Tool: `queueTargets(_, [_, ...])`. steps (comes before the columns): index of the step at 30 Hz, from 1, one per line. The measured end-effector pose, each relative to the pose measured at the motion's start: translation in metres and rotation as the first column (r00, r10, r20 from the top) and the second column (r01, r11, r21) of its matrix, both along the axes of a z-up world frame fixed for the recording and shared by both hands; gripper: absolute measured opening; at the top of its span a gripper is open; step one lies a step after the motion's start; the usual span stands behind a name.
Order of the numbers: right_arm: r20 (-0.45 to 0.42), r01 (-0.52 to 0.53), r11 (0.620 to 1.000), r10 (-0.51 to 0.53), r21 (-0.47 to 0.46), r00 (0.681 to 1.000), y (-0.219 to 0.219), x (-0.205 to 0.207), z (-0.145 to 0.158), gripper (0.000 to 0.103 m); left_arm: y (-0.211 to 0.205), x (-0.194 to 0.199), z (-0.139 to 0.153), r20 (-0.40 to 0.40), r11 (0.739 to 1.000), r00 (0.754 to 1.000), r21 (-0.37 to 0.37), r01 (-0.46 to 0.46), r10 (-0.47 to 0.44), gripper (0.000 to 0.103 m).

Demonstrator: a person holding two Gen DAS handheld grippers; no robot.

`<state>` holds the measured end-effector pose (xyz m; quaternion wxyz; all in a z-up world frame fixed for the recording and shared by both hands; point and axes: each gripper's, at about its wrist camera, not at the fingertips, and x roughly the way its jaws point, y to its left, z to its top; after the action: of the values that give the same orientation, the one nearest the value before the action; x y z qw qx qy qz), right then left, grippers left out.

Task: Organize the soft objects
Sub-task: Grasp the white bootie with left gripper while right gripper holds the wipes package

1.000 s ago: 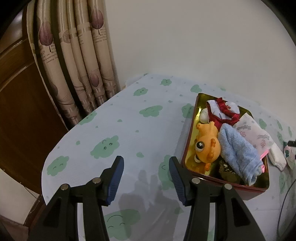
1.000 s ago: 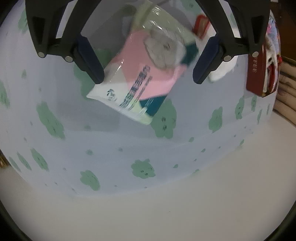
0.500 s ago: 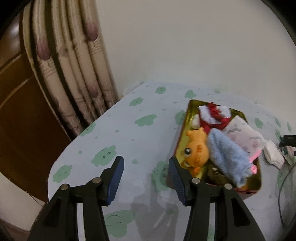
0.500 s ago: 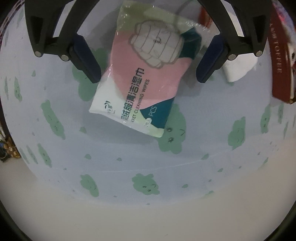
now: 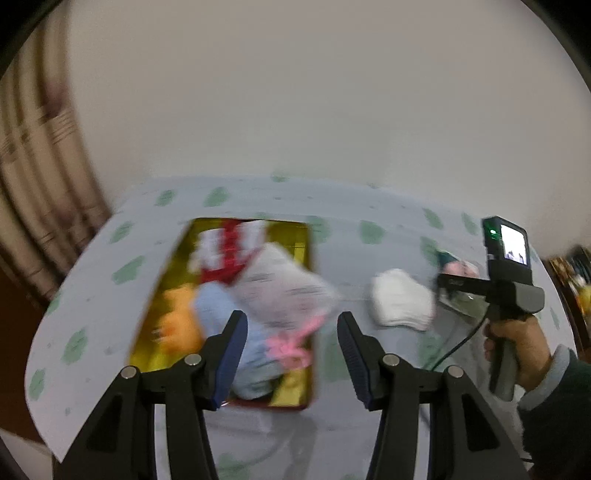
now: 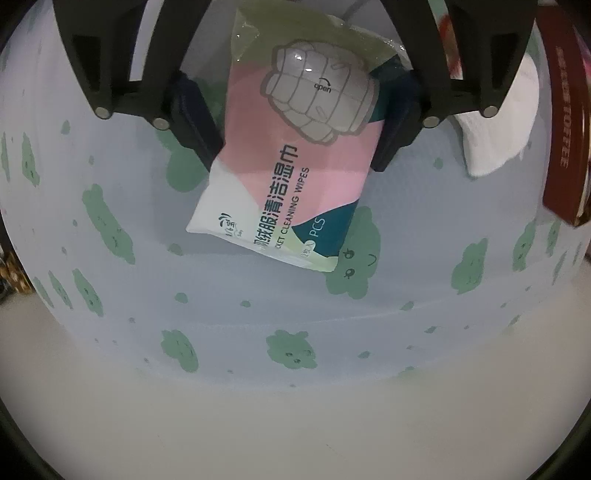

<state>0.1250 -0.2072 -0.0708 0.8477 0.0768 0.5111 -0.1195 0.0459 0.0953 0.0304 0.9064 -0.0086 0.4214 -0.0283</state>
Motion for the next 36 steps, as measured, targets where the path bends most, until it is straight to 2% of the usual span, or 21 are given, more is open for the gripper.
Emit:
queueTargets(2, [0.011,-0.020,1.000,0.020,-0.009,1.000,-0.004,-0.009,0.001,0.073,-0.021,0.011,-0.004,-0.023,0.999,0.999,-0.011,0.049,-0.049,0.052])
queueTargets(5, [0.026,-0.023,0.999,0.024,-0.032,0.999,-0.018,-0.023,0.004,0.072,-0.041,0.030,-0.010,-0.070,0.993,0.993,-0.078,0.091,-0.096,0.052])
queueTargets(9, [0.048,-0.007,0.999,0.009,-0.045,0.999,-0.043,-0.050,0.004,0.072,-0.067,0.054,-0.023,-0.139,0.982,0.981,-0.150,0.112,-0.133,0.052])
queueTargets(15, [0.092,-0.021,0.998,0.027,-0.064,0.995,-0.066,-0.071,0.001,0.072,-0.094,0.093,-0.049,-0.223,0.968,0.968,-0.245,0.062,-0.119,0.052])
queueTargets(18, [0.122,-0.025,0.996,0.035,-0.082,0.992,-0.066,-0.070,-0.002,0.073,-0.105,0.111,-0.062,-0.281,0.961,0.953,-0.273,0.035,-0.115,0.052])
queueTargets(22, [0.134,-0.022,0.997,0.032,-0.073,0.990,-0.063,-0.071,-0.006,0.073,-0.105,0.138,-0.079,-0.357,0.960,0.932,-0.276,-0.051,-0.053,0.052])
queueTargets(25, [0.135,-0.025,0.997,0.035,-0.075,0.990,-0.062,-0.074,-0.005,0.074,-0.101,0.149,-0.084,-0.363,0.960,0.932,-0.258,-0.110,0.009,0.053])
queueTargets(30, [0.134,-0.027,0.997,0.037,-0.074,0.990,-0.063,-0.074,-0.004,0.074,-0.104,0.159,-0.096,-0.383,0.975,0.923,-0.193,-0.110,0.029,0.054])
queueTargets(36, [0.134,-0.026,0.997,0.036,-0.074,0.990,-0.063,-0.074,-0.005,0.074,-0.099,0.157,-0.111,-0.411,0.966,0.912,-0.234,-0.107,0.002,0.054])
